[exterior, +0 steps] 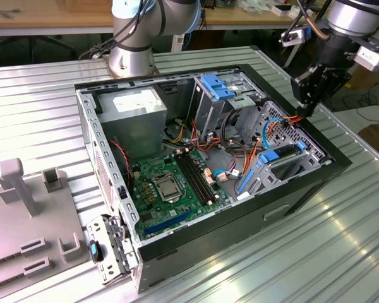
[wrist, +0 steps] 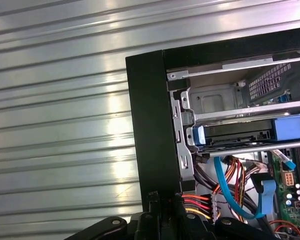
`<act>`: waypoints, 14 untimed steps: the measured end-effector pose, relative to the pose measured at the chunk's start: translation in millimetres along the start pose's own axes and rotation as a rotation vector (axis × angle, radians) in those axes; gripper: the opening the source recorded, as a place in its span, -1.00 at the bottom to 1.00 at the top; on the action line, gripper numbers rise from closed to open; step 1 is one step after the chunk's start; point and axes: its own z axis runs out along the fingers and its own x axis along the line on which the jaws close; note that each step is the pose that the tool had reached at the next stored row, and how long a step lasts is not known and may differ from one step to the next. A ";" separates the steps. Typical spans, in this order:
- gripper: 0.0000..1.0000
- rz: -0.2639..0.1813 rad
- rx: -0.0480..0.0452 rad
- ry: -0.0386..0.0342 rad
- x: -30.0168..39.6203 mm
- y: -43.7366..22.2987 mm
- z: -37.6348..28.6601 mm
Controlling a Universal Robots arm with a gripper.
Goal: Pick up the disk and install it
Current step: 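Insert the first disk wire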
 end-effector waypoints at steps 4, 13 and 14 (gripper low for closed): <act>-0.54 -0.008 0.0007 0.0005 0.0 0.2 0.2; -0.57 -0.018 0.0016 0.0012 0.0 0.1 0.8; -0.66 -0.019 0.0017 0.0012 0.0 0.1 0.8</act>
